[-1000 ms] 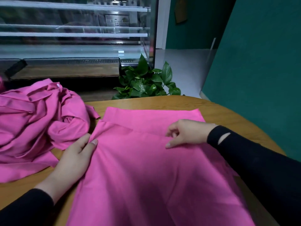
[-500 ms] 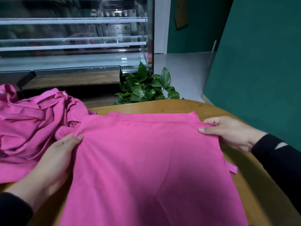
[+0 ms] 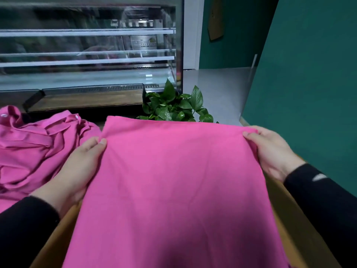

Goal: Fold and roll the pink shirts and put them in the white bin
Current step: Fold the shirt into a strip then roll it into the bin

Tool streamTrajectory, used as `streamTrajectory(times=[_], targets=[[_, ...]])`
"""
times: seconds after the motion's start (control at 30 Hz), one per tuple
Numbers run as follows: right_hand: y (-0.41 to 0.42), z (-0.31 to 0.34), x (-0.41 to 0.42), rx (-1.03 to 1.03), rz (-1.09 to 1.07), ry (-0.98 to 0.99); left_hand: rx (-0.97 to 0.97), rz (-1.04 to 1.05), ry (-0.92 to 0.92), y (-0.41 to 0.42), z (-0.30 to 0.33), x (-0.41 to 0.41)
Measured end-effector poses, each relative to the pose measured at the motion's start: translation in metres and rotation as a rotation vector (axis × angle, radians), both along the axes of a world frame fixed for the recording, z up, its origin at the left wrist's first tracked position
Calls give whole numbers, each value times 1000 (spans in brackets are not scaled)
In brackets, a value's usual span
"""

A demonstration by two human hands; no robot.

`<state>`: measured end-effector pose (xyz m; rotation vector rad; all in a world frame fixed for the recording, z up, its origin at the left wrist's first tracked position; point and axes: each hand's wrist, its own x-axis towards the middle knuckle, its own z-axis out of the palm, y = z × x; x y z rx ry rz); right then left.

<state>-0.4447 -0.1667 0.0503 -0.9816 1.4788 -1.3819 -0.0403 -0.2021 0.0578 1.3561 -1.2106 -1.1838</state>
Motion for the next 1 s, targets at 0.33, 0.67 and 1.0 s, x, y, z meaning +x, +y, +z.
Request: streamTrajectory(times=[0.33, 0.67, 1.0], targets=[[-62, -59, -12, 263, -21, 390, 16, 64, -781, -67, -58, -7], [-101, -72, -16, 242, -149, 602, 42, 87, -925, -96, -64, -20], [-115, -71, -18, 184, -99, 1128, -195, 48, -1166, -95, -87, -21]])
